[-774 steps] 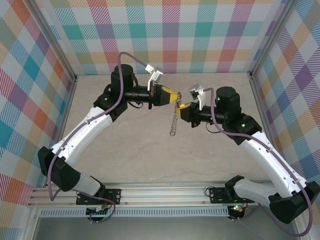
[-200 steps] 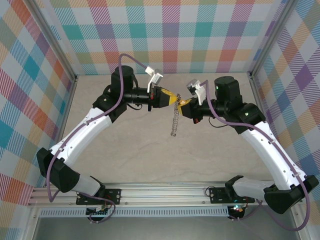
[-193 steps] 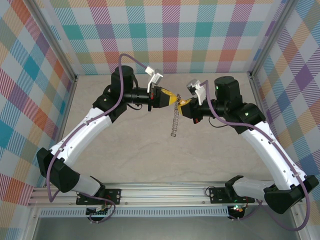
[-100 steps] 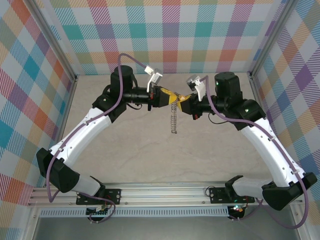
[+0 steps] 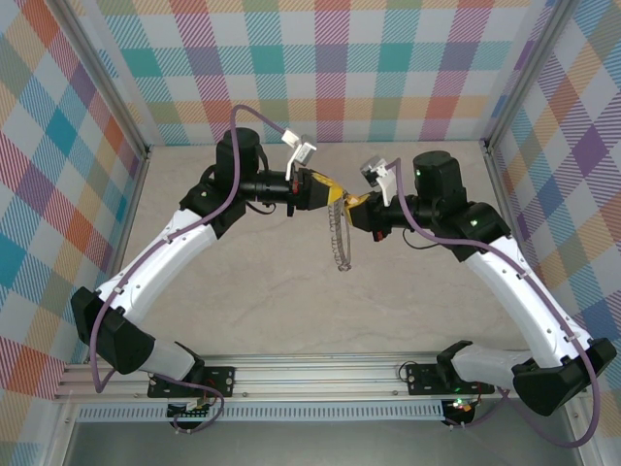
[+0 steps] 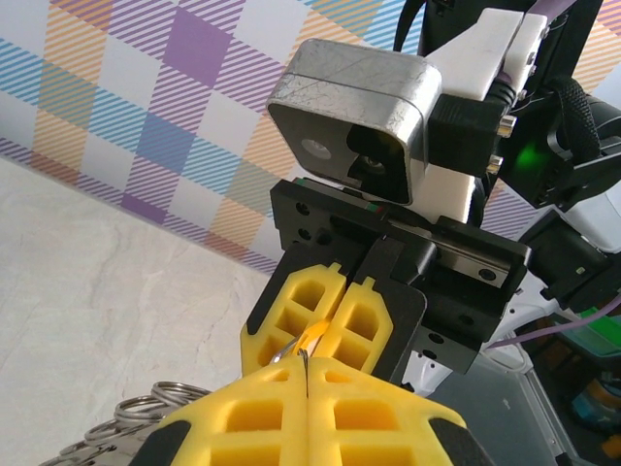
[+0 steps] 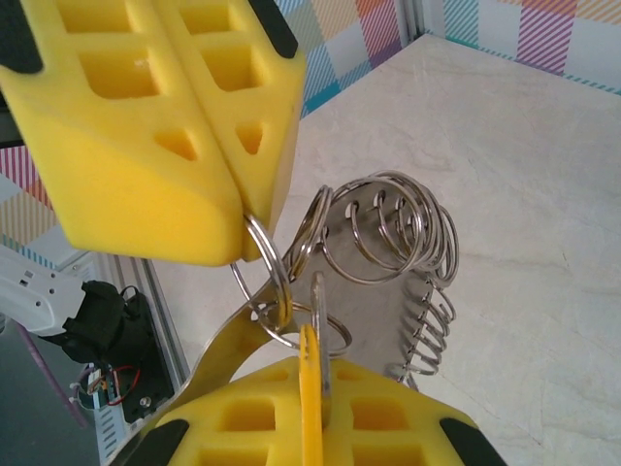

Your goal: Put the keys on the keyring

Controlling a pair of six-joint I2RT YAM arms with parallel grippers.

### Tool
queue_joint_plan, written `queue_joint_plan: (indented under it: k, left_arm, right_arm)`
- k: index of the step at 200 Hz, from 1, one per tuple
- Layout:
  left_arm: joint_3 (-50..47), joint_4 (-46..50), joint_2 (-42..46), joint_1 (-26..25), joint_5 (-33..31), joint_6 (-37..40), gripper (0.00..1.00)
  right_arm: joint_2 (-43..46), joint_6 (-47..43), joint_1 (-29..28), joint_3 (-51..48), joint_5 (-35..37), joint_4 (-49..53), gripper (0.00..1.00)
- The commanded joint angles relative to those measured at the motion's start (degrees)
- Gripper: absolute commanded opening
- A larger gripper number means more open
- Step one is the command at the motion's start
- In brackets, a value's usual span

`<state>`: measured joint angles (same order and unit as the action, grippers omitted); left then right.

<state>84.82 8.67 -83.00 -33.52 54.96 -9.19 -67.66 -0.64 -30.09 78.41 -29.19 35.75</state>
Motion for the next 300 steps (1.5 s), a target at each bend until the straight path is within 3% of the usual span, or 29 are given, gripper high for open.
queue_joint_plan:
  k: [1,110,202,237,300]
  left_arm:
    - [0.12,-2.59,1.22,-0.58,1.42,0.12,0.0]
    - [-0.37,-2.55,1.62,-0.58,1.56,0.28,0.0]
    - [-0.63,2.74,1.26,-0.58,0.58,3.96,0.0]
    - [-1.5,3.2,1.35,-0.58,-0.48,4.49,0.23]
    - [-4.25,0.34,4.18,0.03,-6.27,2.58,0.39]
  right_arm:
    - [0.44,0.11,-0.23,1.14,-0.78,-0.81,0.0]
    - [-3.36,-2.5,-0.19,9.03,-0.96,2.72,0.0]
    - [-7.0,-9.65,0.73,16.35,4.22,12.32,0.0]
    - [-8.53,-12.81,0.8,19.29,8.95,16.43,0.0]
    - [-11.74,-16.99,0.82,22.83,15.17,21.75,0.0]
